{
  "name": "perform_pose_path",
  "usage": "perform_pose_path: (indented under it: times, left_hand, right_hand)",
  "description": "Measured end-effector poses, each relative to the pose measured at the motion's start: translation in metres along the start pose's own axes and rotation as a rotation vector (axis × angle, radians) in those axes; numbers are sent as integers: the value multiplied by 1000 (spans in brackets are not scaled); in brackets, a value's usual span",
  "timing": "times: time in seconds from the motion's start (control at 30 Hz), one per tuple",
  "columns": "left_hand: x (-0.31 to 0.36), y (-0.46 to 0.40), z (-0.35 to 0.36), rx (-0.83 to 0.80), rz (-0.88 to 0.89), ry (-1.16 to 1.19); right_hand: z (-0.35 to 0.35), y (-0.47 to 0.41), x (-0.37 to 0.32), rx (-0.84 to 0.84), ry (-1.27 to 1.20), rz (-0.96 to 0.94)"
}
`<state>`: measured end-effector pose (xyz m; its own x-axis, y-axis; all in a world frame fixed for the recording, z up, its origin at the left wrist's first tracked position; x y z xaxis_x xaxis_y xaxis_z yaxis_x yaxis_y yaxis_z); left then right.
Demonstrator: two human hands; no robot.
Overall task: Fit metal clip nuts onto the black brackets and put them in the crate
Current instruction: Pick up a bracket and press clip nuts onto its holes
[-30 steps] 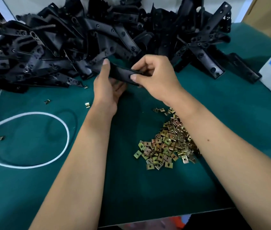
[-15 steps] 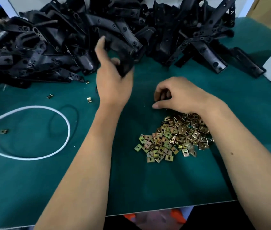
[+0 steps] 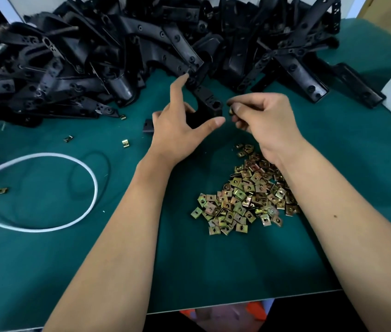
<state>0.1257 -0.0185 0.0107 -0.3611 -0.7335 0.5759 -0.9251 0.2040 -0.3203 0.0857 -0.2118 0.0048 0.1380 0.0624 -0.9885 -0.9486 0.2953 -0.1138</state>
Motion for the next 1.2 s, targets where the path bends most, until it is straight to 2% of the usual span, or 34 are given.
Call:
perform_pose_path:
  times: [0.1, 0.17, 0.4, 0.8, 1.2]
  left_hand:
    - [2, 0, 2, -4, 43, -46]
    - [6, 0, 6, -27, 81, -89]
    - [10, 0, 7, -40, 112, -123]
    - [11, -2, 3, 1, 106, -186]
    - [18, 1, 1, 35, 130, -225]
  right_hand:
    - [-3, 0, 9, 49, -189, 105]
    - [-2, 1, 12, 63, -233, 141]
    - [0, 3, 15, 69, -118, 153]
    - [-1, 3, 18, 78, -185, 161]
    - [-2, 5, 12, 85, -81, 66]
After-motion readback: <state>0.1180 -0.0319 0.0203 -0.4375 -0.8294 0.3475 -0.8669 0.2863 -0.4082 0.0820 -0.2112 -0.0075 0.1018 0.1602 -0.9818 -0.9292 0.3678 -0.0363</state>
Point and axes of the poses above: each hand's wrist, its own y-axis away from the middle knuckle, its own z-axis out of the palm, x = y × z, the point moved 10 cm from there along -y, towards the middle knuckle, and after that the axes turned 11 degrees about -y, right-handed, at the moved point
